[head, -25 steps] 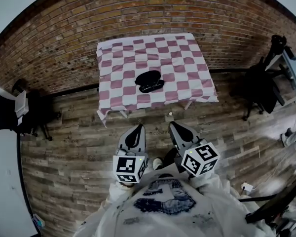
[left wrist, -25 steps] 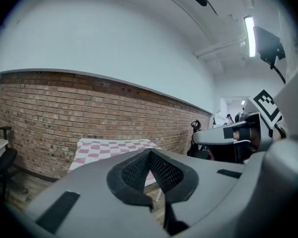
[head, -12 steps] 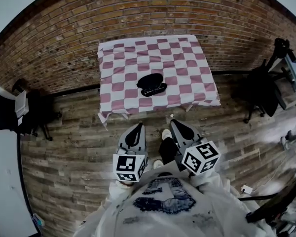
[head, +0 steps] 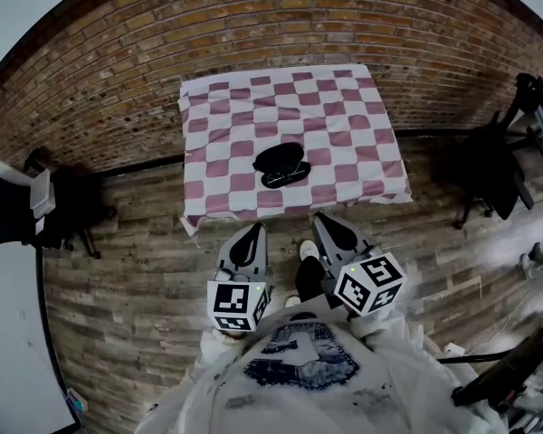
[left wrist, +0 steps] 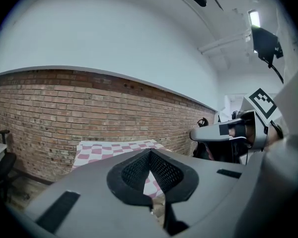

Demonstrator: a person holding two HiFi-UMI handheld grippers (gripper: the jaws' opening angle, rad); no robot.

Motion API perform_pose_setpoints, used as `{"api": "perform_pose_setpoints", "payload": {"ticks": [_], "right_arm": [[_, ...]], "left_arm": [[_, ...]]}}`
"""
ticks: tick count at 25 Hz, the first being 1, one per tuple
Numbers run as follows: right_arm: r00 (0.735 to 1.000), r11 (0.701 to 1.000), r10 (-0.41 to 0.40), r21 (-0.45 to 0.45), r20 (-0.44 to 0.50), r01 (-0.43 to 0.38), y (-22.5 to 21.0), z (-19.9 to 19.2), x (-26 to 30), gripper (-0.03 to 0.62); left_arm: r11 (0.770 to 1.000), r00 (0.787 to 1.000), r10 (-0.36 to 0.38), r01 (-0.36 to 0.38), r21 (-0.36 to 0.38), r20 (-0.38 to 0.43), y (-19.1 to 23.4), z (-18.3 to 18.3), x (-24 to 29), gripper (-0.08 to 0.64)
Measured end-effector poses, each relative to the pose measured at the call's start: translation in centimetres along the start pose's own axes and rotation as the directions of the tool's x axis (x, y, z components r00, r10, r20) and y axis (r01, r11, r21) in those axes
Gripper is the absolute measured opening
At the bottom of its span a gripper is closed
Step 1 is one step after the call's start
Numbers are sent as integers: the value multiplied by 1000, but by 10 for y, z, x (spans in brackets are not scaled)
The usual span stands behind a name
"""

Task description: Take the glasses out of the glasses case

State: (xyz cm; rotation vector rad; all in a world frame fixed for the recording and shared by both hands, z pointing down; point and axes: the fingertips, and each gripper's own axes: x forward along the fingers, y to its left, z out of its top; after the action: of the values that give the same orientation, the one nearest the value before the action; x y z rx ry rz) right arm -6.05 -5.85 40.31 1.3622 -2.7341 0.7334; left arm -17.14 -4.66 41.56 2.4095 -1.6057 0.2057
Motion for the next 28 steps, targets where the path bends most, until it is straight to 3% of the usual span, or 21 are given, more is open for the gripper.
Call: {"api": "perform_pose_setpoints", "payload": {"ticks": [11,28], "right_arm": [[1000,1000,-22,21,22,22,-63,38,43,14],[999,998,43,36,-9,-42,-127,81,110,14]], "left_arm": [[999,1000,5,-5,35,-10,12,22,72,9],[999,1000,15,-14,37,-19,24,46,164,8]]}}
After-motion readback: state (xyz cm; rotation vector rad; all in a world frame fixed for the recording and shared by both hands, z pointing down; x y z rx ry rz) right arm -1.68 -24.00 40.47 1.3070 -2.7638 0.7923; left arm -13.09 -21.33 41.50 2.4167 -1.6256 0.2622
